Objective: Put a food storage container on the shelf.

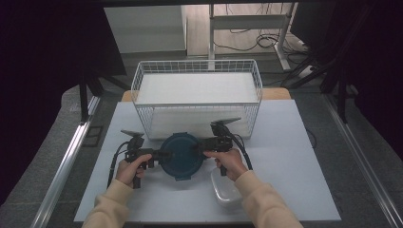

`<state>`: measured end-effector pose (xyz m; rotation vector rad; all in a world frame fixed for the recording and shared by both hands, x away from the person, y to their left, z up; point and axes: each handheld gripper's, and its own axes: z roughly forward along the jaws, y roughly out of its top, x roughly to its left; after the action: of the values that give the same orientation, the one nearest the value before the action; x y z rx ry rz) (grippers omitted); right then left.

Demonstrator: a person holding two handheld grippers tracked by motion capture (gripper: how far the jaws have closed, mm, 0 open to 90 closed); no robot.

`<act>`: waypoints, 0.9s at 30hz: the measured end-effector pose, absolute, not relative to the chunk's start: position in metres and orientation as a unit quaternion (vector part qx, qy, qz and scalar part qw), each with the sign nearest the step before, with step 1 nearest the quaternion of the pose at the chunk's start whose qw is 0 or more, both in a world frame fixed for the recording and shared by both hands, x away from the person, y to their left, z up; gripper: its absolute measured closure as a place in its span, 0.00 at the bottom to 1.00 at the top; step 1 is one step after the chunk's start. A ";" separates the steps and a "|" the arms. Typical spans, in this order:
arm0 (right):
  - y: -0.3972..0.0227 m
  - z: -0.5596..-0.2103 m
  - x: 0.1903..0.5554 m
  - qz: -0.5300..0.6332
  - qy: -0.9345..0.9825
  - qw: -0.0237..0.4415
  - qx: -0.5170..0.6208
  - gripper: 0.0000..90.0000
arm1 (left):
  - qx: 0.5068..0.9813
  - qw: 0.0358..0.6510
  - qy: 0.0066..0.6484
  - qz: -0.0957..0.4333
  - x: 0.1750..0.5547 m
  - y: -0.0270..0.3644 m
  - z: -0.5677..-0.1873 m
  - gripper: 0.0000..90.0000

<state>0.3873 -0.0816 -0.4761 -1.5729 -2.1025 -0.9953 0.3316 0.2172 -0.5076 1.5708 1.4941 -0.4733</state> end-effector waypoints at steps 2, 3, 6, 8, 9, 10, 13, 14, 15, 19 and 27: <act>-0.084 -0.474 0.386 -0.357 -0.733 0.168 -0.554 0.41 | 0.634 0.449 0.601 -0.189 0.331 0.217 -0.505 0.43; -0.086 -0.473 0.386 -0.359 -0.735 0.166 -0.551 0.41 | 0.635 0.452 0.598 -0.188 0.330 0.216 -0.503 0.43; -0.089 -0.465 0.383 -0.374 -0.732 0.159 -0.547 0.42 | 0.636 0.459 0.593 -0.184 0.328 0.216 -0.495 0.43; -0.090 -0.459 0.380 -0.384 -0.733 0.151 -0.540 0.42 | 0.639 0.461 0.589 -0.181 0.327 0.215 -0.490 0.43; -0.091 -0.457 0.379 -0.386 -0.734 0.151 -0.538 0.43 | 0.640 0.463 0.586 -0.178 0.327 0.215 -0.487 0.43; -0.092 -0.455 0.377 -0.390 -0.734 0.149 -0.536 0.43 | 0.643 0.465 0.583 -0.176 0.326 0.215 -0.485 0.43; -0.095 -0.447 0.373 -0.401 -0.734 0.143 -0.529 0.44 | 0.643 0.470 0.578 -0.177 0.325 0.215 -0.479 0.43; -0.096 -0.445 0.371 -0.403 -0.735 0.141 -0.527 0.44 | 0.644 0.472 0.576 -0.175 0.324 0.214 -0.477 0.43; -0.097 -0.443 0.370 -0.406 -0.736 0.139 -0.523 0.44 | 0.646 0.472 0.574 -0.173 0.323 0.214 -0.475 0.43; -0.100 -0.438 0.366 -0.416 -0.737 0.137 -0.515 0.44 | 0.651 0.477 0.567 -0.162 0.319 0.211 -0.466 0.44; -0.108 -0.426 0.359 -0.434 -0.739 0.126 -0.501 0.45 | 0.658 0.483 0.558 -0.152 0.317 0.206 -0.452 0.44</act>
<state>0.3588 -0.1081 -0.4263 -1.4585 -2.1510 -1.2630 0.3165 0.2064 -0.4516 1.6023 1.3585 -0.3706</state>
